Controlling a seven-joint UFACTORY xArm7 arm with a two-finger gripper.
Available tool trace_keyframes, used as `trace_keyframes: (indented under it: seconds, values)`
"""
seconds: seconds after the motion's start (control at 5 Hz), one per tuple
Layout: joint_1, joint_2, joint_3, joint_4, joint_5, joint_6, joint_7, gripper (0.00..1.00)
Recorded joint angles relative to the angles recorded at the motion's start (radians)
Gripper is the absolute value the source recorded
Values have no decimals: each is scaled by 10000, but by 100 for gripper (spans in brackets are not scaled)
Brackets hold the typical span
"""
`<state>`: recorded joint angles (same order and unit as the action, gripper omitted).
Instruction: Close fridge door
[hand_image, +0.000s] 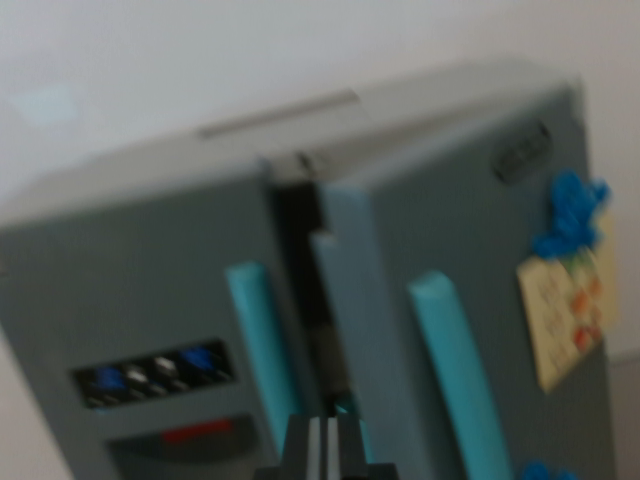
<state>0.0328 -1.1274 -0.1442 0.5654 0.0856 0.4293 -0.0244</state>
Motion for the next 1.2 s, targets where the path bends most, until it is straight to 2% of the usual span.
trace_keyframes:
  seconds: [0.2,0.4,0.6,0.8,1.0,1.2]
  values:
    - [0,442,-364,0,0,0,0,100]
    - [0,442,-364,0,0,0,0,100]
    - [0,1098,-706,0,0,0,0,100]
    - [0,1098,-706,0,0,0,0,100]
    - [0,1743,-975,12,0,-1,0,100]
    - [0,1743,-975,12,0,-1,0,100]
